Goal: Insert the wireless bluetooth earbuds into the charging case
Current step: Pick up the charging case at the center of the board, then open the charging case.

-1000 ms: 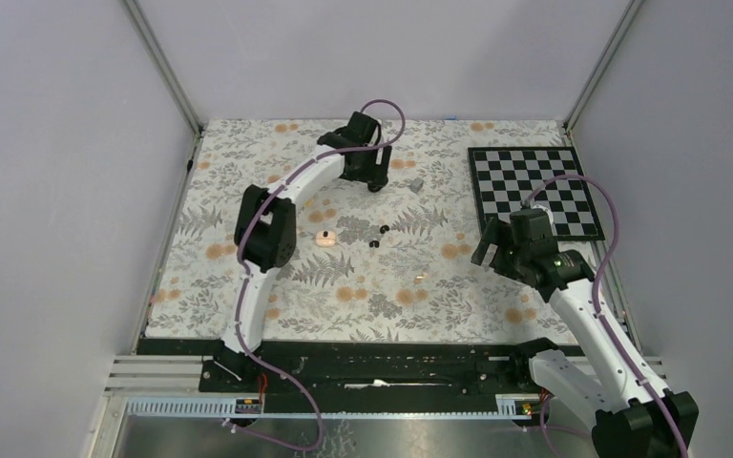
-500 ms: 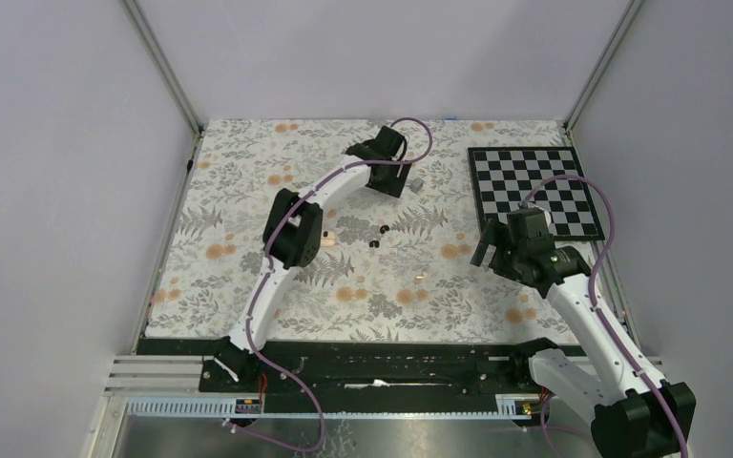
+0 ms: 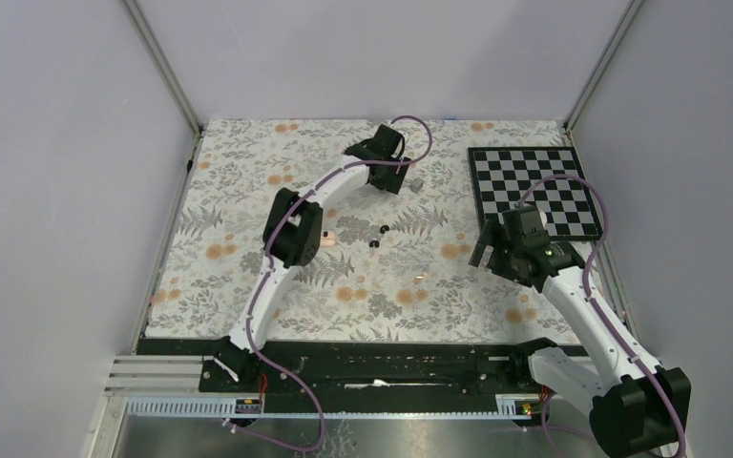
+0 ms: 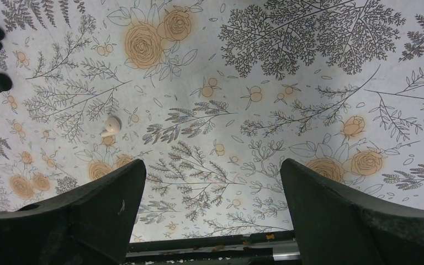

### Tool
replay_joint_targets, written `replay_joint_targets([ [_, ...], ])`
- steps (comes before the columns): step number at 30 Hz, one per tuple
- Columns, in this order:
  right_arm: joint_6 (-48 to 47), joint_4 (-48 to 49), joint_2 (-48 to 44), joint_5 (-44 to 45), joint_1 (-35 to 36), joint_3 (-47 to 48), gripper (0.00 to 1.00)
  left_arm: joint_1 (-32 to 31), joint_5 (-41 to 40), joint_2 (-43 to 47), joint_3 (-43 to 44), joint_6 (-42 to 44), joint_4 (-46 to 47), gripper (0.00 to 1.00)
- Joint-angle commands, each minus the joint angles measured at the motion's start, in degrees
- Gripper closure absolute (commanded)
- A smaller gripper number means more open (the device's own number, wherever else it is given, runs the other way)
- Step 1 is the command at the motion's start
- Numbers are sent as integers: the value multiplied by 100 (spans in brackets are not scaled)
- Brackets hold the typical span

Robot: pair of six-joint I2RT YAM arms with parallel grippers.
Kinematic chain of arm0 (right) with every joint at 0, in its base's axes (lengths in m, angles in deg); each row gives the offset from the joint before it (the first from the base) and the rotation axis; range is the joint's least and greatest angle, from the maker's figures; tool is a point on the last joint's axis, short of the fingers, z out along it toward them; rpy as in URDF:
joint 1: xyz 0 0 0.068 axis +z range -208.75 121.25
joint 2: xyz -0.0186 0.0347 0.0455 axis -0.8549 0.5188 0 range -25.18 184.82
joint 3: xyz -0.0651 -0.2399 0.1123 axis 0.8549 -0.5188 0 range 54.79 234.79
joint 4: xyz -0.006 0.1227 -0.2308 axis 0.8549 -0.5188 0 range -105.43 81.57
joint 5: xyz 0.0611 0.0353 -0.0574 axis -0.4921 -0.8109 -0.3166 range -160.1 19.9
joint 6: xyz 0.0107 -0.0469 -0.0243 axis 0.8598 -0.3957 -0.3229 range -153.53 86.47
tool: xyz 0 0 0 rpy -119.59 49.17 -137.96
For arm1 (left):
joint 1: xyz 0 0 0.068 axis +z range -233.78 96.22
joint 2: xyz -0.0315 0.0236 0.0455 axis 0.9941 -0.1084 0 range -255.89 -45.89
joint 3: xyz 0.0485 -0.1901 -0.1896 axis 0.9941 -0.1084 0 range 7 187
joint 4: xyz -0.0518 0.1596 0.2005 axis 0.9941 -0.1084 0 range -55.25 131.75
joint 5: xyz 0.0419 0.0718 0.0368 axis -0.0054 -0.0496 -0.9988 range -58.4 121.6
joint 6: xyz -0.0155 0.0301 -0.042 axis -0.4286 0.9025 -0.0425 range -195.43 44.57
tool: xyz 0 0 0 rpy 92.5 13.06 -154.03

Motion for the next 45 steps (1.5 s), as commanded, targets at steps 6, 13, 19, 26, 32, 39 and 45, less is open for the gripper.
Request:
replay_joint_targets([
  [6,33,86,75,57,29,172,0,17,44,-216,182,90,265,44],
  [13,7,85,60,91,24,203,0,8,299,26,56,1,269,59],
  [19,18,88,13,92,24,221,1,-26,497,682,-703,-154,397,64],
  [26,63,76,3,95,29,147,0,-164,366,1807,-2080,-967,795,68],
  [32,179,82,-197,-24,24,71,0,-234,1507,2871,-3146,-1568,914,70],
  [39,520,508,-810,-669,31,-384,0,-311,3757,4349,-5248,-2520,2079,70],
  [45,1787,1787,-1064,-2055,24,-700,0,-371,4753,5289,-6615,-3511,3555,69],
])
